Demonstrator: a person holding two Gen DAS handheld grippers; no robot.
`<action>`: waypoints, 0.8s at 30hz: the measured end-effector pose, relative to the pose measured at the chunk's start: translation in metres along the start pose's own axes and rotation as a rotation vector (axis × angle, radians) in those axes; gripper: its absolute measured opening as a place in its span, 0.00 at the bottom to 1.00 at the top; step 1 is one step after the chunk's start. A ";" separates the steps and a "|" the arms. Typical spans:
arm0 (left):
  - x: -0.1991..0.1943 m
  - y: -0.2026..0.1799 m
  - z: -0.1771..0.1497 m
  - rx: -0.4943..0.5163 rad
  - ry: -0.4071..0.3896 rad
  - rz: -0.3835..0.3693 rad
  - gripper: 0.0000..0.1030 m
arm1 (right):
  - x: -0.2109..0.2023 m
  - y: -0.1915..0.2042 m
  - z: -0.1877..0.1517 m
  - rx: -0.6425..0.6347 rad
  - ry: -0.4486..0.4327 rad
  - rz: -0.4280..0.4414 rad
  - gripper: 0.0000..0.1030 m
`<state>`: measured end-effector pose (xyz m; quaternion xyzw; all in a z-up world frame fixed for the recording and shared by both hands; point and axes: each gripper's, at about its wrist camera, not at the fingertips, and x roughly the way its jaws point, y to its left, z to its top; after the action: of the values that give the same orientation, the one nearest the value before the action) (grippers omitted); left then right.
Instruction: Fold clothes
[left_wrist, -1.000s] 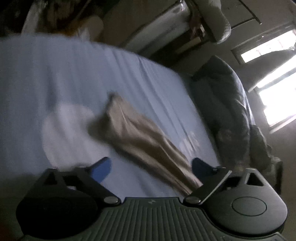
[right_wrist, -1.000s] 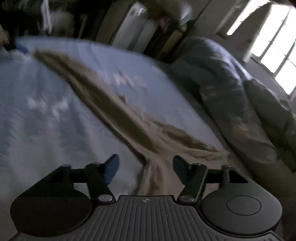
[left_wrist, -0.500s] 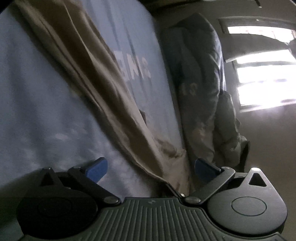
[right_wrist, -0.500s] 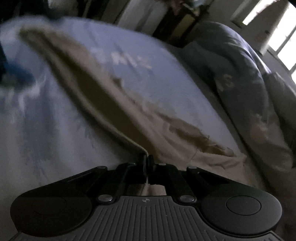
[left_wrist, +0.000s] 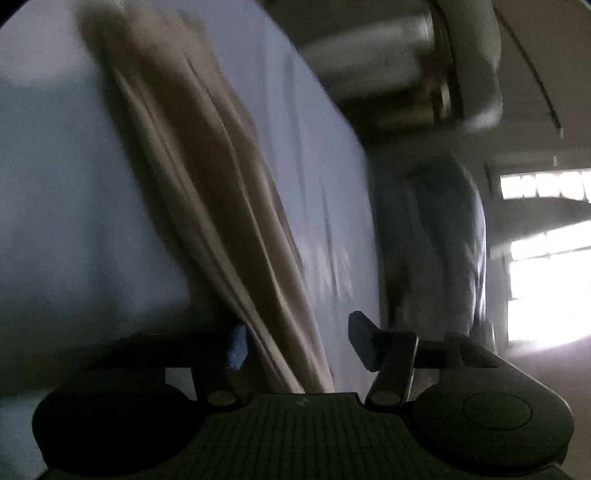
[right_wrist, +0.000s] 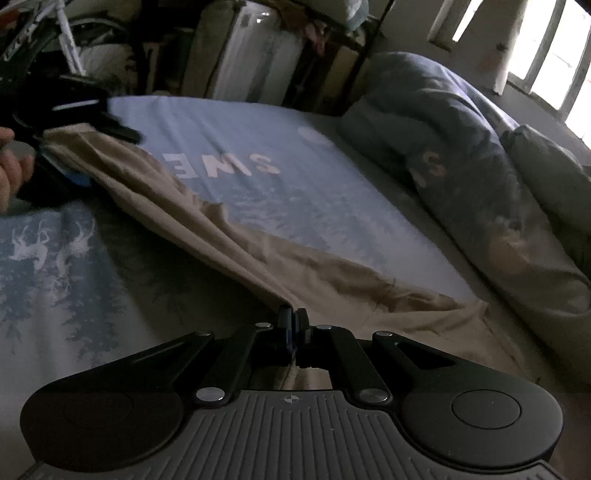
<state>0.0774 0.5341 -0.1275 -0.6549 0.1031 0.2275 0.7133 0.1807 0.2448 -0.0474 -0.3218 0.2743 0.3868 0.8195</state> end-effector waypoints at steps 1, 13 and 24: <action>-0.009 0.006 0.012 -0.011 -0.029 0.004 0.57 | 0.000 0.000 0.000 0.000 0.000 0.000 0.02; -0.057 0.023 0.090 0.036 -0.151 0.099 0.16 | 0.003 0.002 -0.003 0.012 0.017 -0.005 0.02; -0.091 0.006 0.092 0.006 -0.192 0.125 0.19 | 0.003 0.007 -0.004 -0.018 0.054 0.017 0.02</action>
<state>-0.0187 0.6078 -0.0817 -0.6201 0.0755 0.3330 0.7063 0.1763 0.2465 -0.0544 -0.3371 0.2954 0.3876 0.8055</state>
